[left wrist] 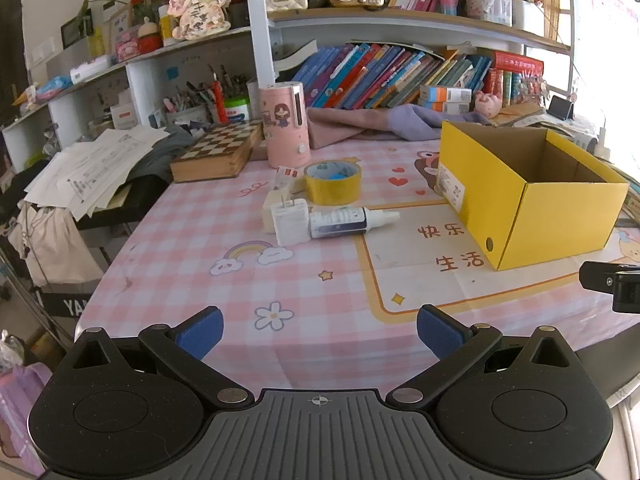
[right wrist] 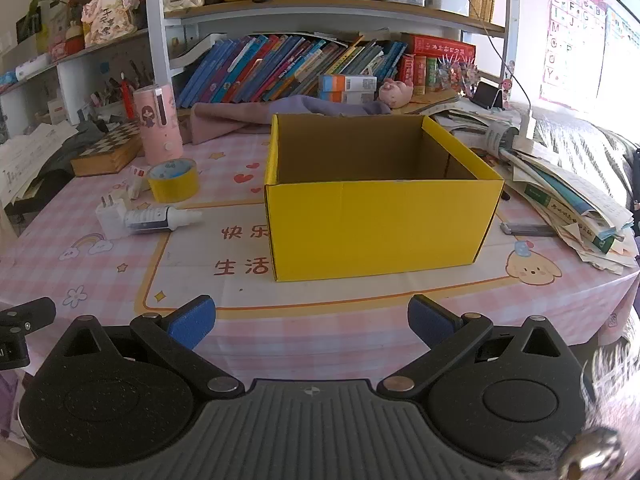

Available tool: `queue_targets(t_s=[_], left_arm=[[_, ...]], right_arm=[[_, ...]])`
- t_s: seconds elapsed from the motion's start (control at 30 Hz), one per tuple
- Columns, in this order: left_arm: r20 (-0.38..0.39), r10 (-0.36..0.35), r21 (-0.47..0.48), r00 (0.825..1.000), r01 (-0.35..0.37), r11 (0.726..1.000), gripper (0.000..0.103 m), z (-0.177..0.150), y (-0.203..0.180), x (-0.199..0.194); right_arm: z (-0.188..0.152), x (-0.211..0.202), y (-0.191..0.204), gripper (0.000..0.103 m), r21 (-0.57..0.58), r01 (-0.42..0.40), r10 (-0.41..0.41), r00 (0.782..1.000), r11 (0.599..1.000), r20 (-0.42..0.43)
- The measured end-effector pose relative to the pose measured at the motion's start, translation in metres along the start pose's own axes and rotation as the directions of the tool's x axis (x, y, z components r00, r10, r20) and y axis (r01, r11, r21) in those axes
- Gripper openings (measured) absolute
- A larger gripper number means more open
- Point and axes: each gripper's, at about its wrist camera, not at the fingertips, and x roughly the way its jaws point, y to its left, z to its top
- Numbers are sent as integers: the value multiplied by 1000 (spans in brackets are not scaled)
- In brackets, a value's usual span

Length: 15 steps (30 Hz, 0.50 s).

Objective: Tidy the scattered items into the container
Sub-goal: 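Move both tools toward the white tube and white charger on the table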

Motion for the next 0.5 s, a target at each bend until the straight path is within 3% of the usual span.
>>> queue_targets(t_s=[0.5], left_arm=[[16,-34,5,999,33,999,103,0,3,-1]], right_arm=[[3,2,9,103,-19,-15,15,1000,1000,-4]])
